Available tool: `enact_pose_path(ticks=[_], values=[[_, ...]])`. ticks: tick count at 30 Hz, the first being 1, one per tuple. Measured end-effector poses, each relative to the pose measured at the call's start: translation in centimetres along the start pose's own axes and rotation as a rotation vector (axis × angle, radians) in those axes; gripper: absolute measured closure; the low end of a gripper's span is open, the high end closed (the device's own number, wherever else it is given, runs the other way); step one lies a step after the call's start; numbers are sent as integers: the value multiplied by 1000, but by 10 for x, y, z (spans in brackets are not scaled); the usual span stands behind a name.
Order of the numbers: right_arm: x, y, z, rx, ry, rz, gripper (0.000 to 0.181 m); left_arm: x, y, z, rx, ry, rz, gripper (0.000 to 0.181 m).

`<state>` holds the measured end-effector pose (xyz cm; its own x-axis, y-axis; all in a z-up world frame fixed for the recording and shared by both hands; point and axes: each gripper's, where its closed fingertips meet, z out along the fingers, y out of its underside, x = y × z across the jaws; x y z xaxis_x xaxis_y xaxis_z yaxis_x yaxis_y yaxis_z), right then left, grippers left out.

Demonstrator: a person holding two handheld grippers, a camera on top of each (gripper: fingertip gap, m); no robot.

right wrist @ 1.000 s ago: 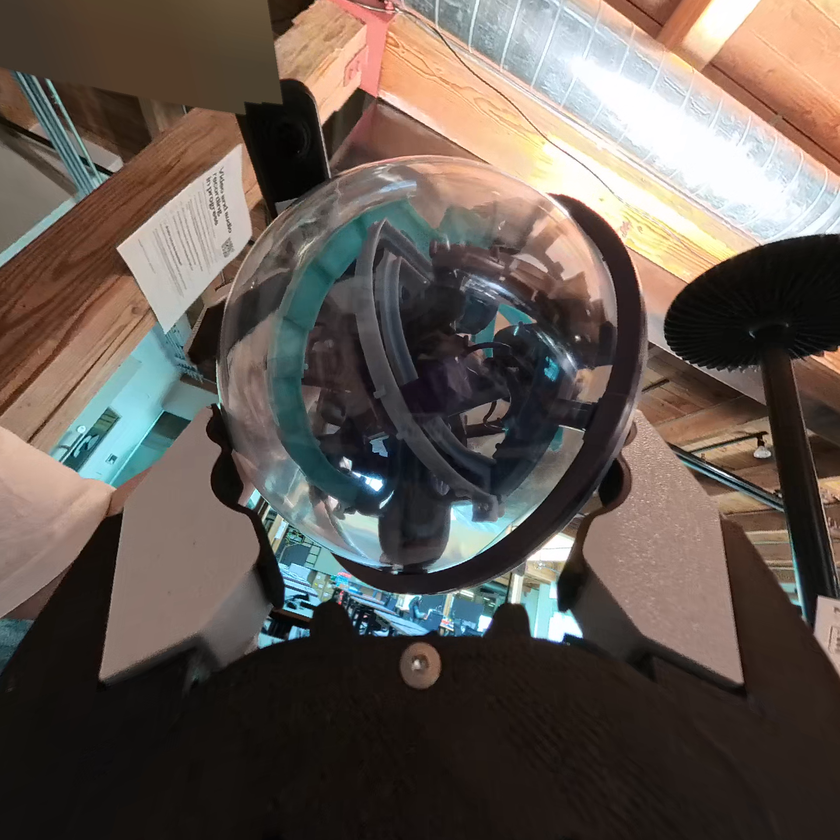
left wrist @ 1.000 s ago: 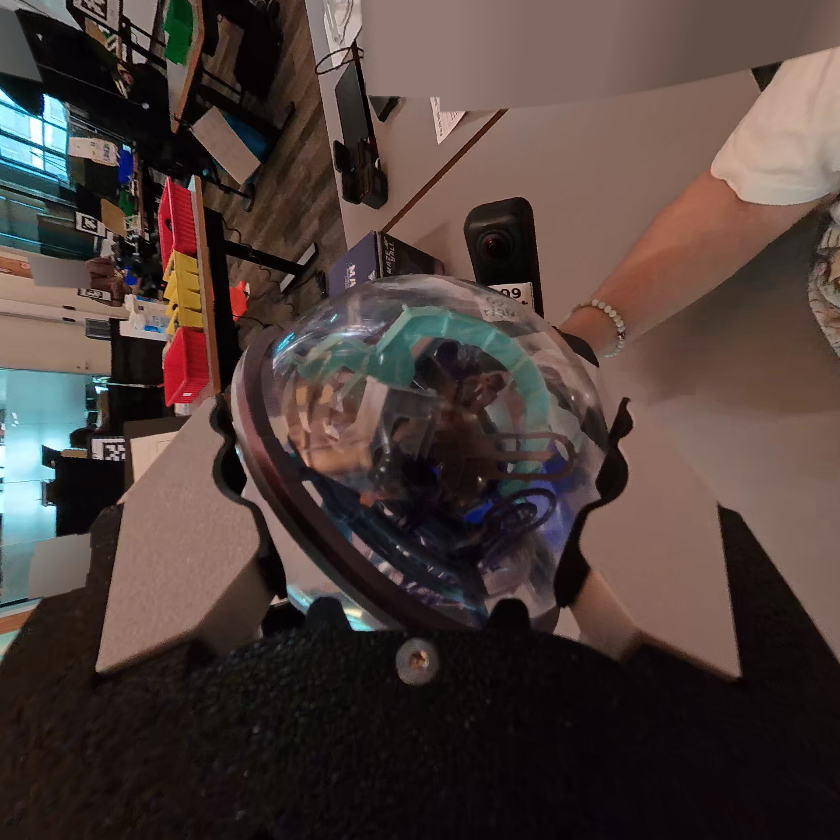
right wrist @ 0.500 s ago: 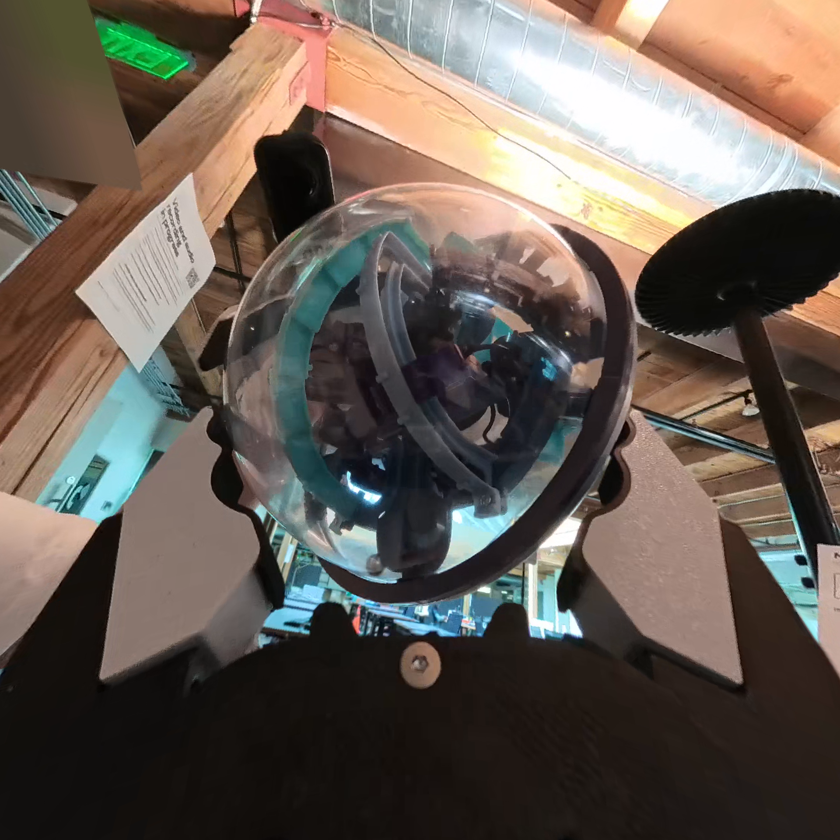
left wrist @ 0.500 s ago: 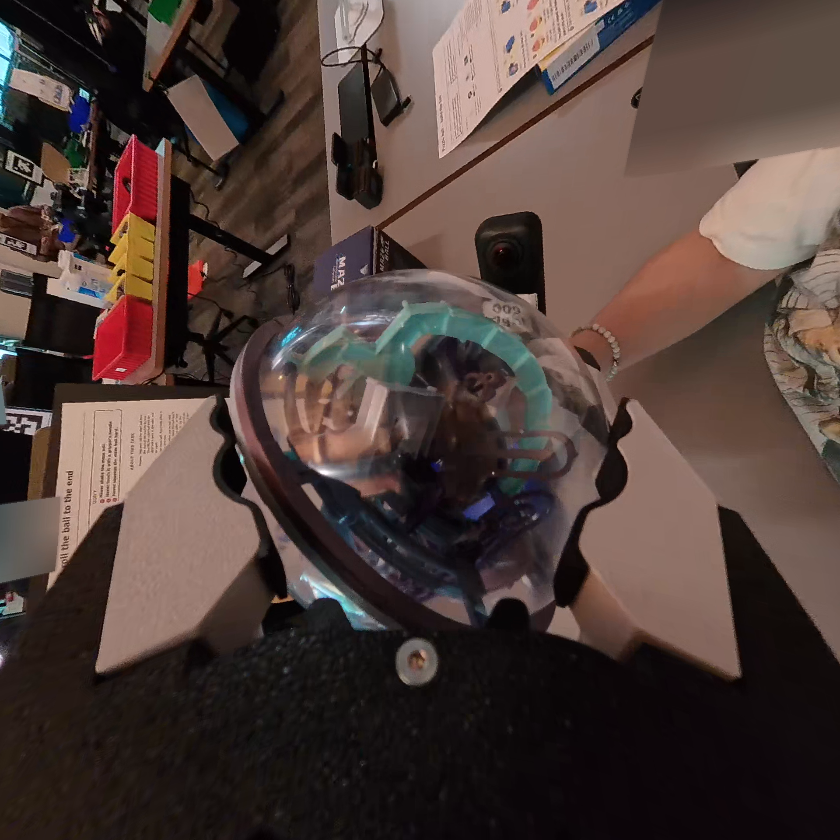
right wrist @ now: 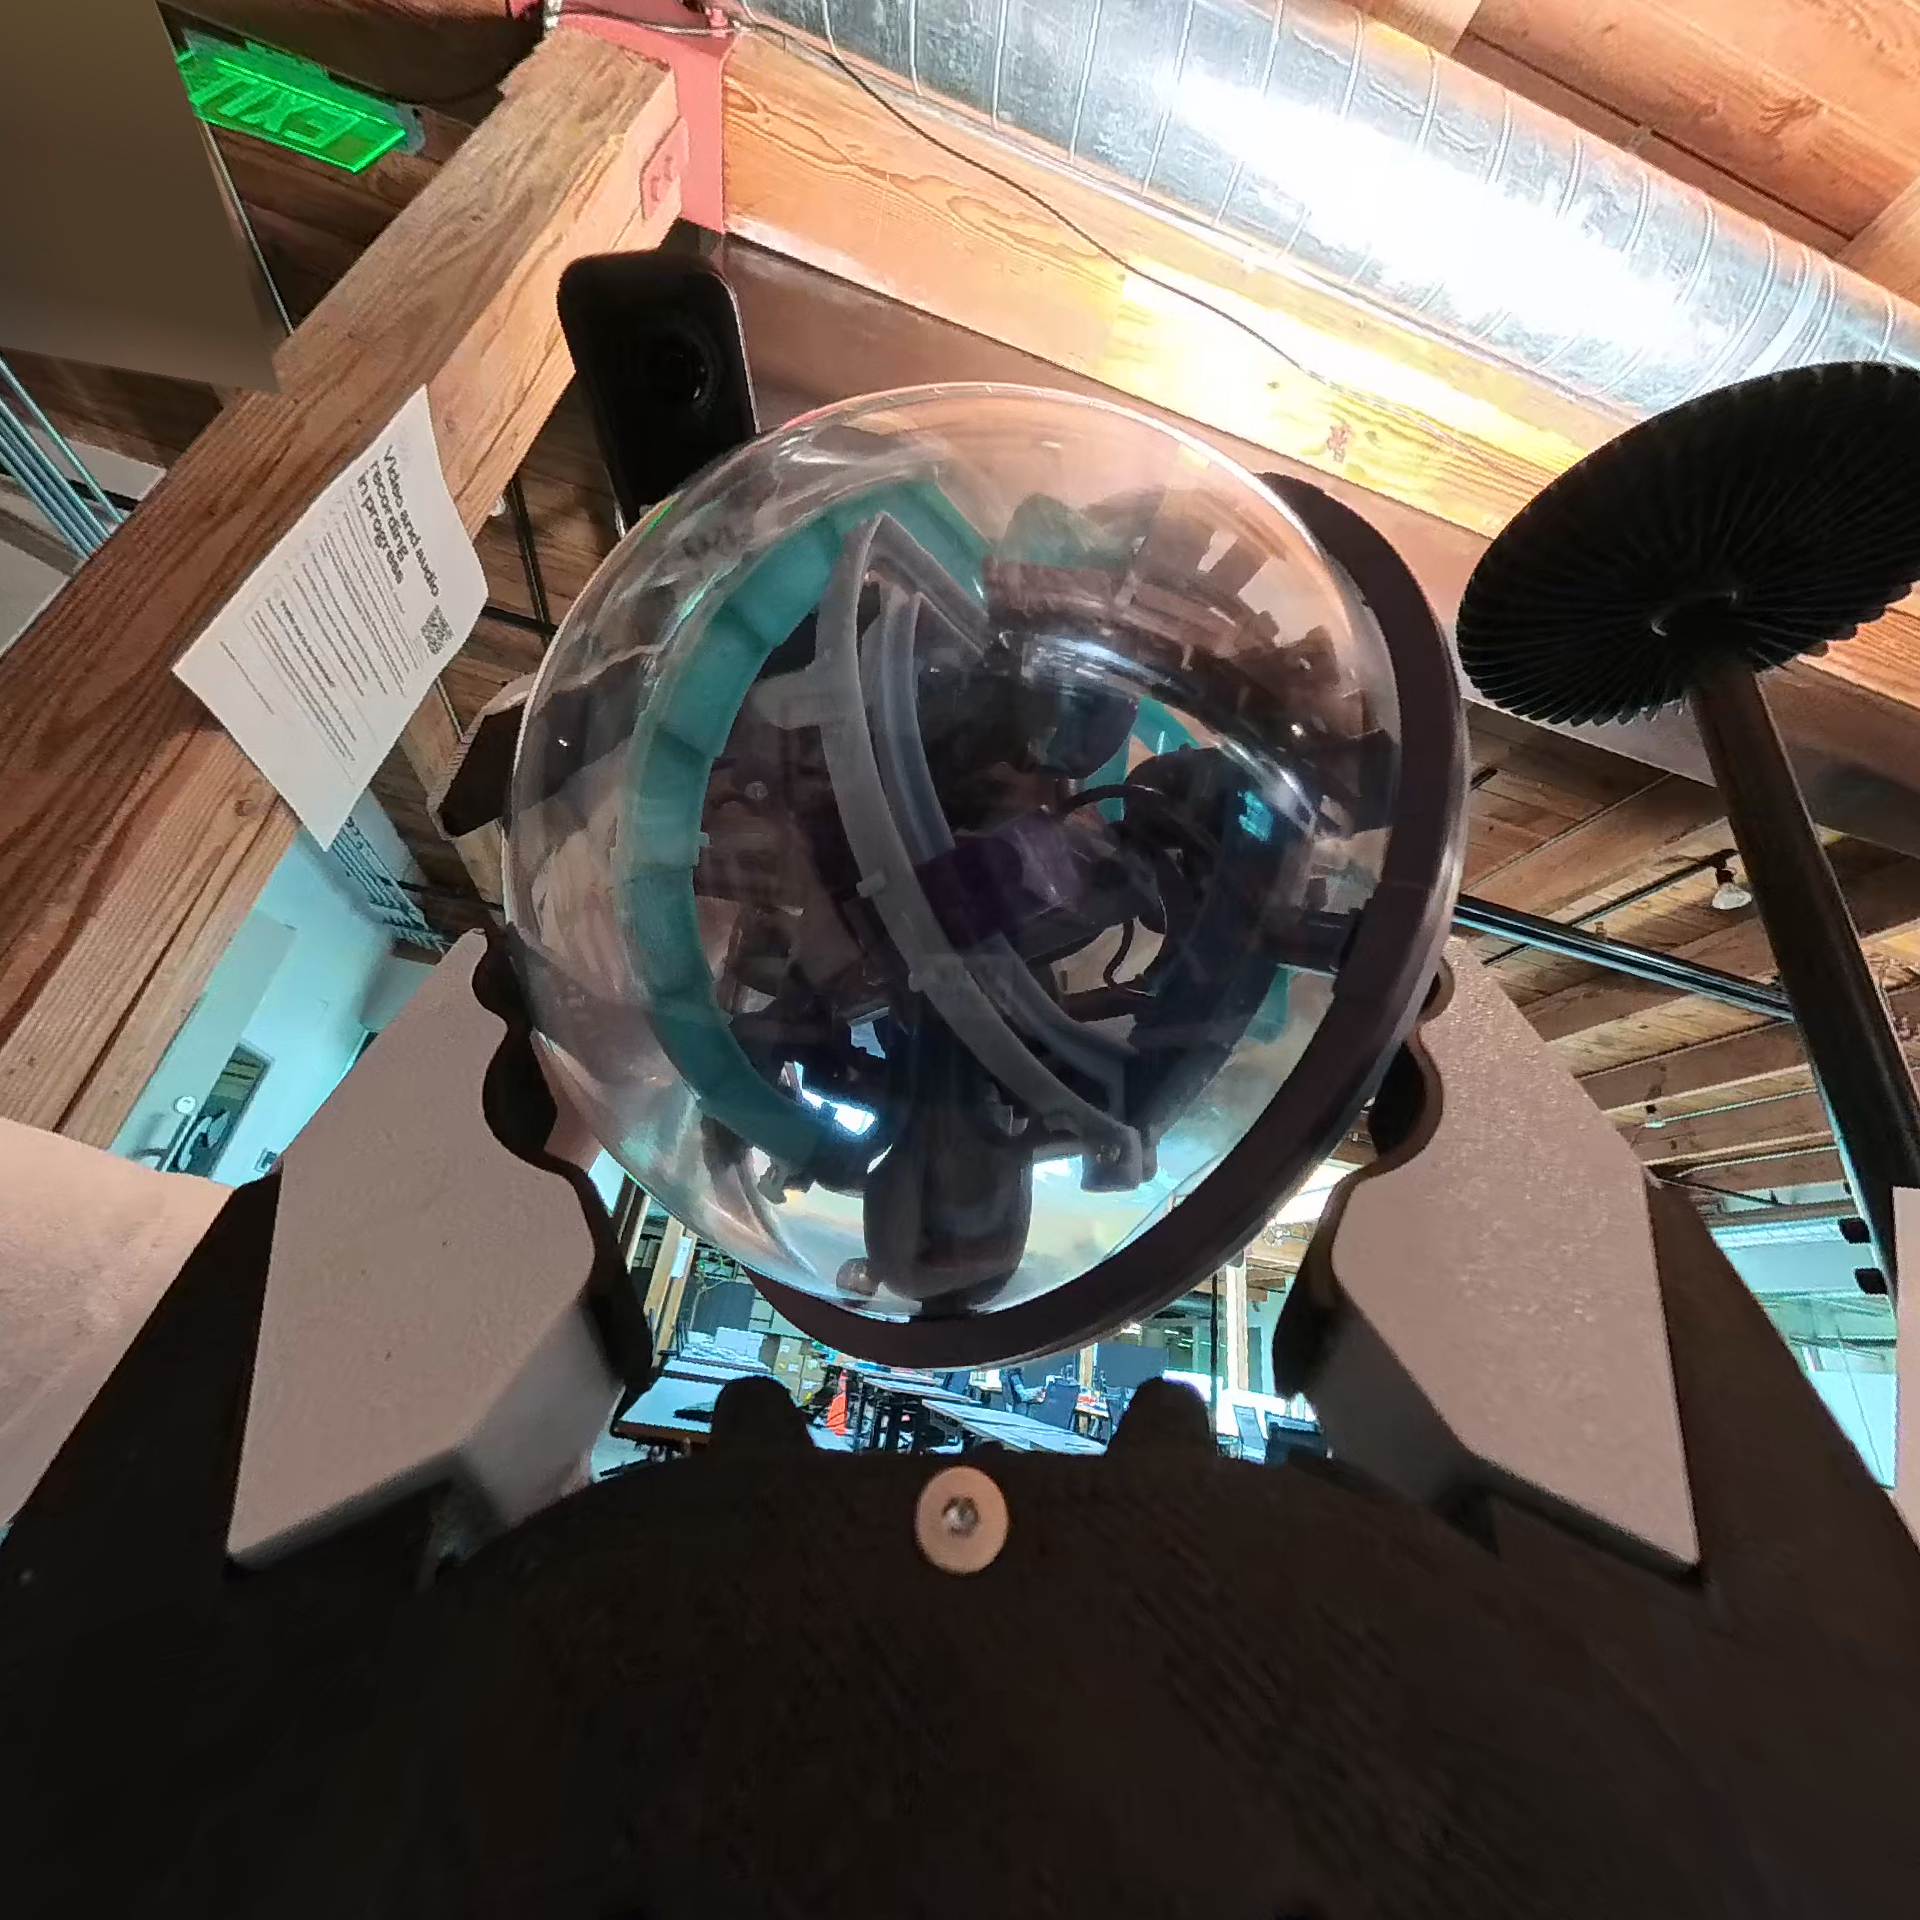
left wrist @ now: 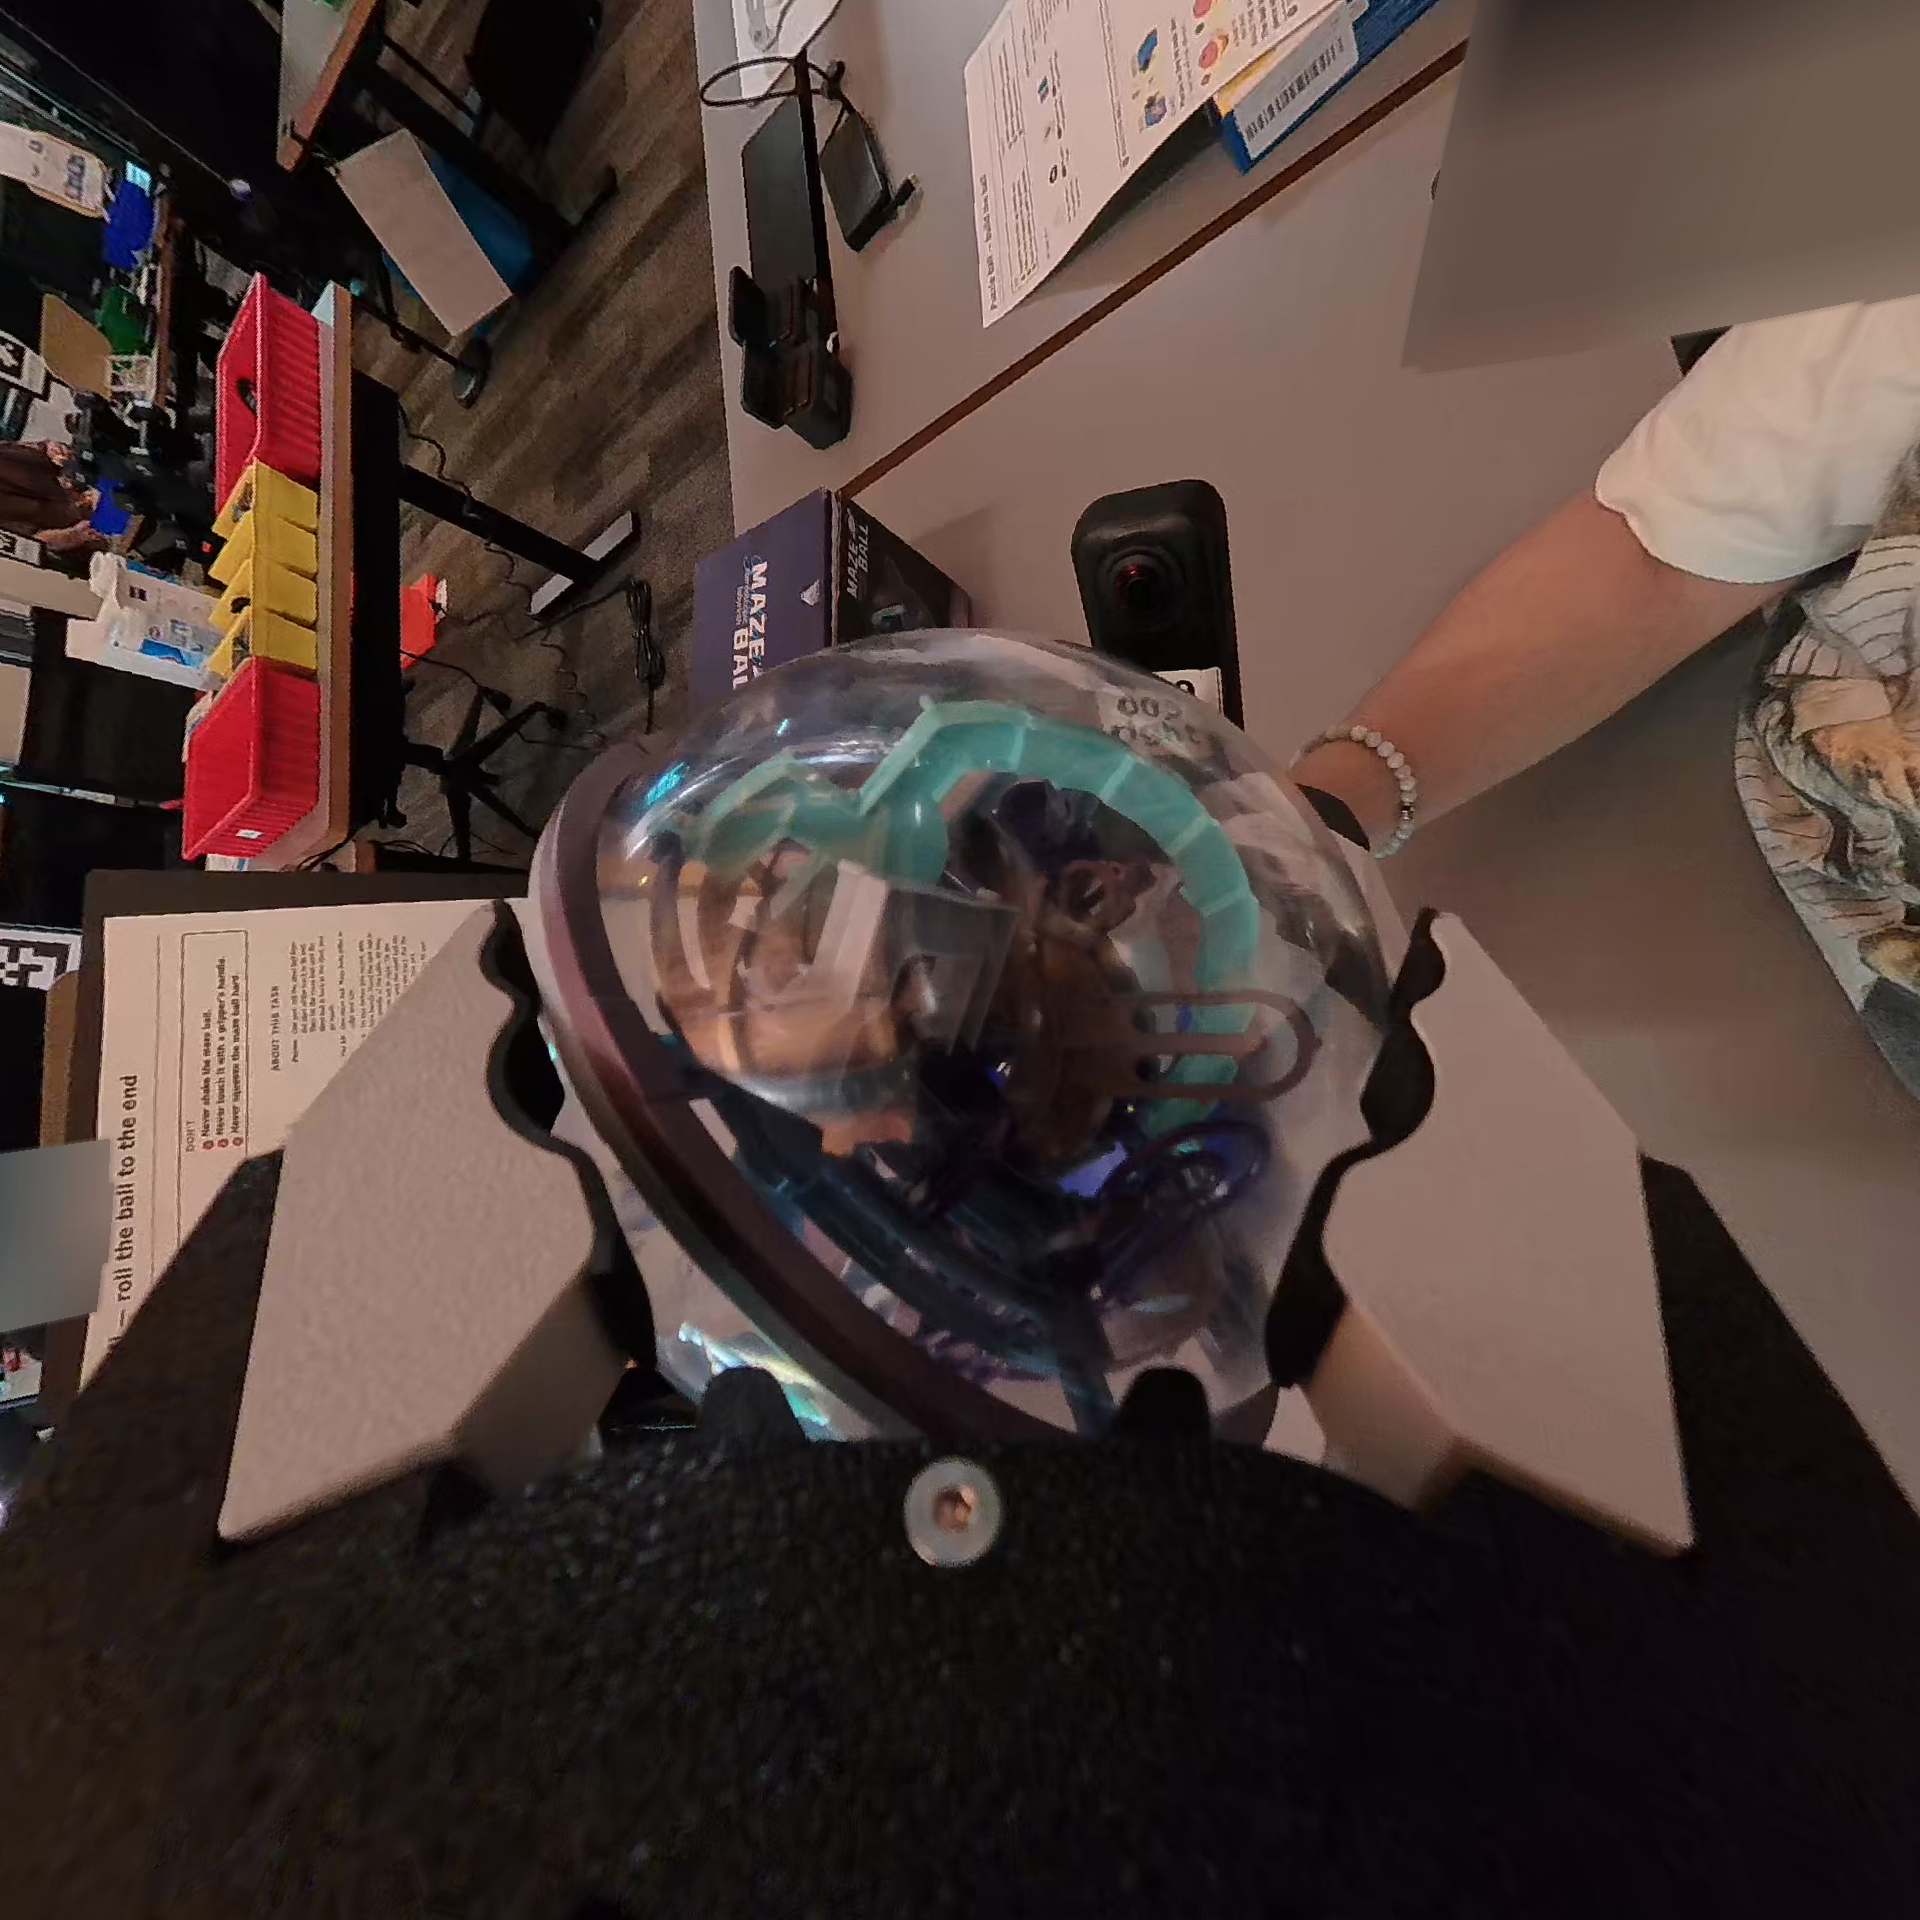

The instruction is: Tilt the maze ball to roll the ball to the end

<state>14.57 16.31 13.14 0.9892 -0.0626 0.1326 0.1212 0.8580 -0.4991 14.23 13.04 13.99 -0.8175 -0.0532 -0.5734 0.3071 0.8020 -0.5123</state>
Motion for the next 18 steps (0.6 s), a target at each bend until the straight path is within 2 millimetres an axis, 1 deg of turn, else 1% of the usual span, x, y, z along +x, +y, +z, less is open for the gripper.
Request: enact_pose_path(ticks=[10, 18], values=[[-2, 6, 0, -15, -3, 1, 24, 3, 5, 0, -11, -2, 4, 27], [-7, 9, -1, -4, -33, -10, 23, 9, 4, 1, -79, -16, 56, 27]])
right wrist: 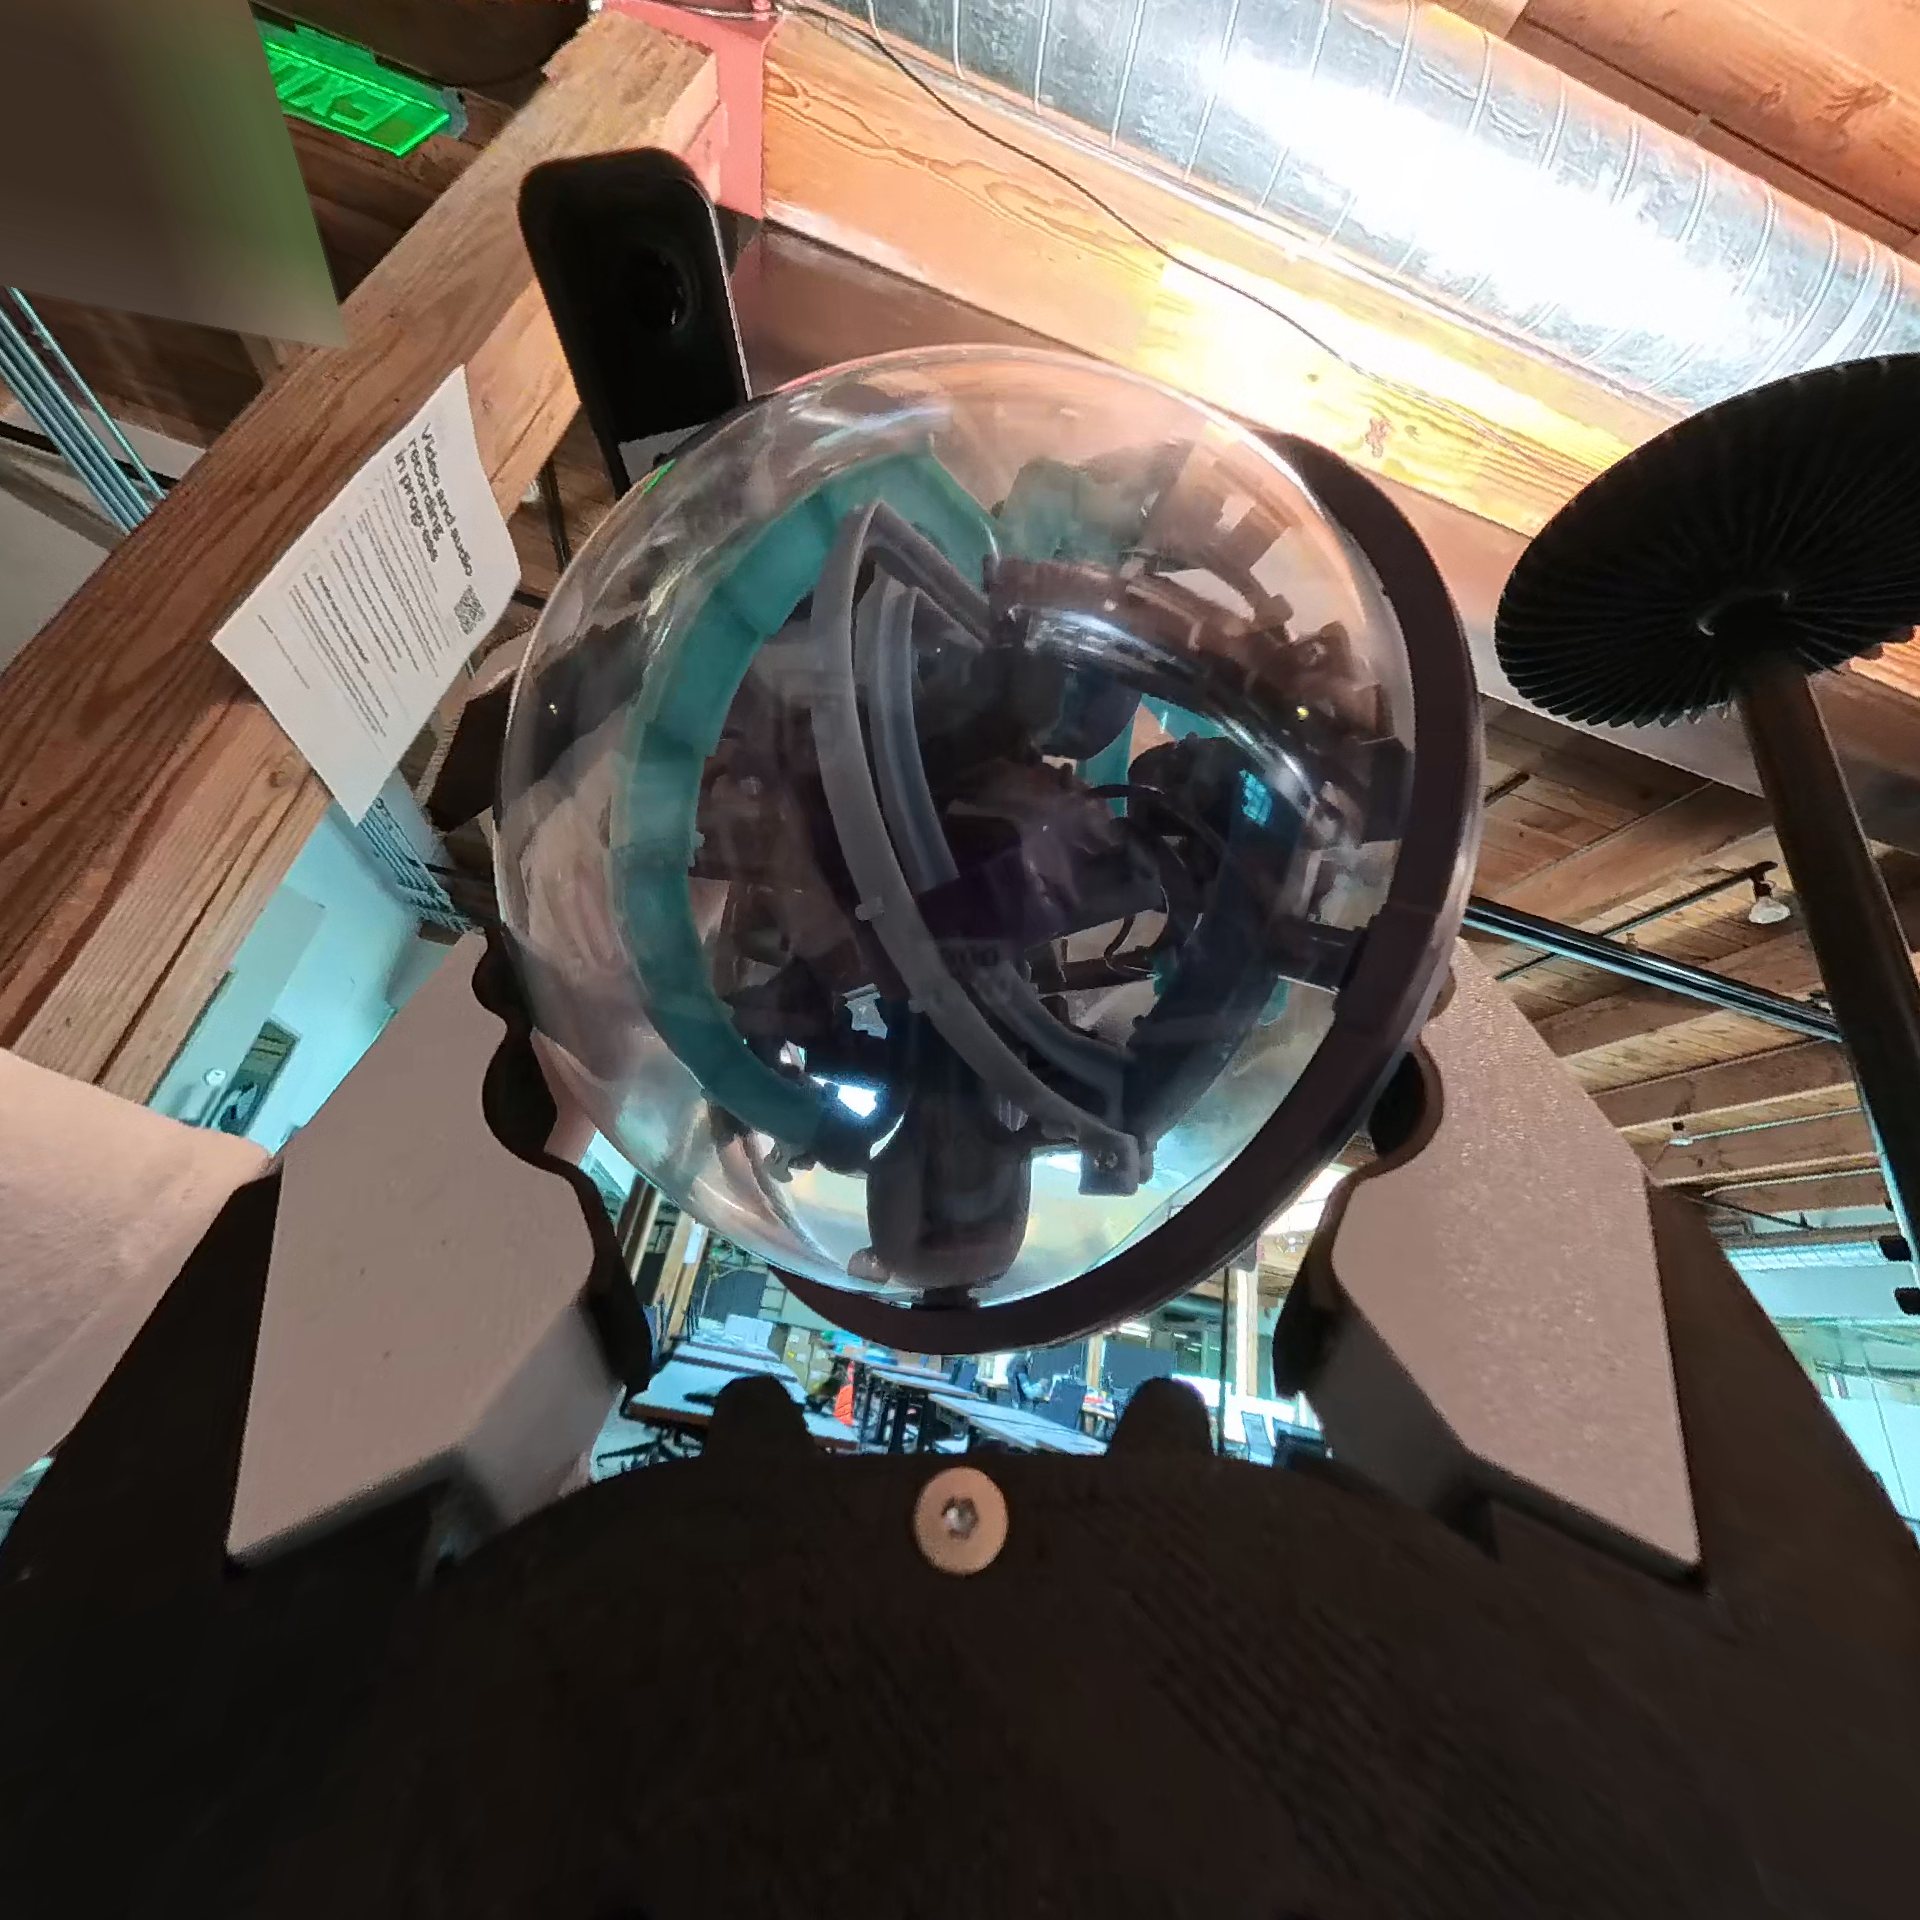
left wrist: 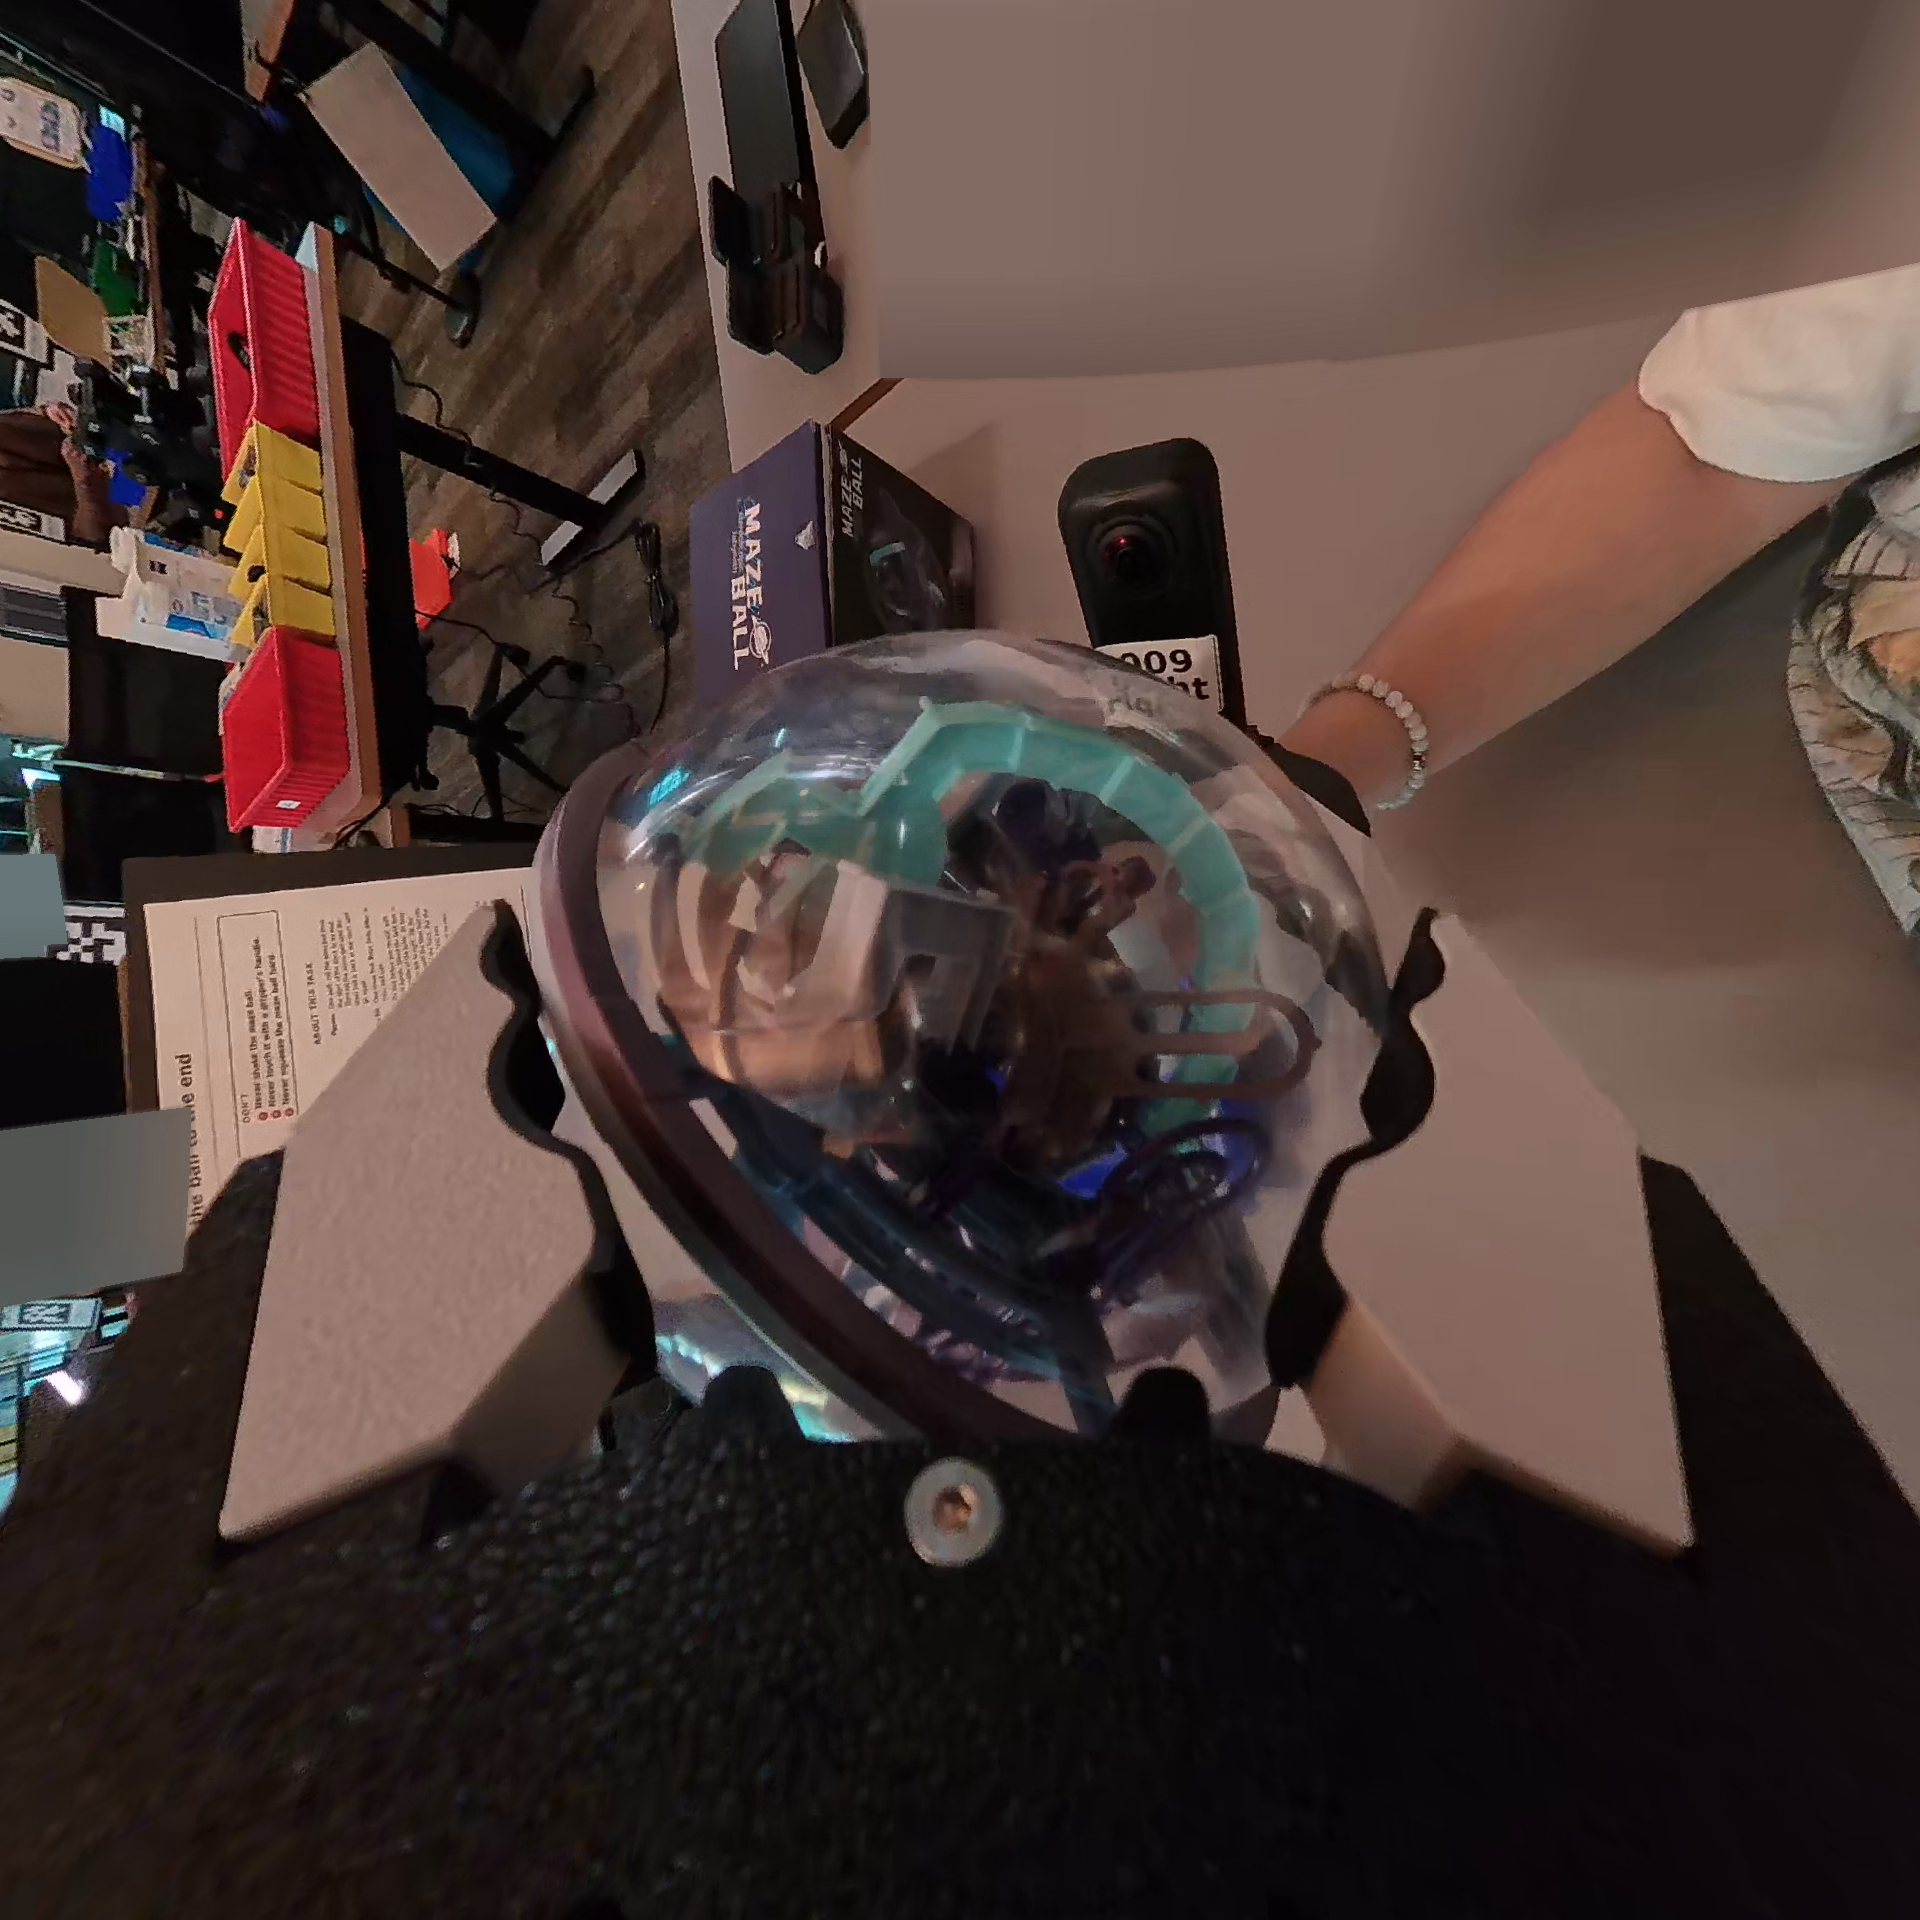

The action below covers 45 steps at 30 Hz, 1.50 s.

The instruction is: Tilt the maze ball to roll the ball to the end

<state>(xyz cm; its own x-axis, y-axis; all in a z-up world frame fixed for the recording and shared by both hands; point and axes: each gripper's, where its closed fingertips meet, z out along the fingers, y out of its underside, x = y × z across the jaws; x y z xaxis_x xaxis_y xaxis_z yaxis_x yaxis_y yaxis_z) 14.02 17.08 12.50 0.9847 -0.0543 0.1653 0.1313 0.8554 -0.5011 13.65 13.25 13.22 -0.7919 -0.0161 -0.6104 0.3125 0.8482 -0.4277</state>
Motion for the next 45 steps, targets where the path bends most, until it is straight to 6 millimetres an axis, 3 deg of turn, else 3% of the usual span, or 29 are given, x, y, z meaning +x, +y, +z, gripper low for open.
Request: enact_pose_path(ticks=[24, 28, 32, 35, 39, 45], values=[[-21, -18, 1, 55, -84, -101, 23, 19, -23, -6, -69, -68, 153, 28], [-10, -4, 4, -8, -34, -56, 23, 8, -8, -6, -38, -27, 80, 28], [16, 26, 3, -146, 105, 188, 23, -19, 30, 0, 67, 82, -230, 29], [20, 33, -4, -151, 140, 201, 24, -17, 43, 5, 103, 95, -283, 28], [11, 42, -9, -162, 130, 171, 24, -5, 44, 7, 92, 100, -220, 28], [8, 33, -7, -137, 101, 88, 24, -3, 35, 2, 124, 65, -145, 28]])
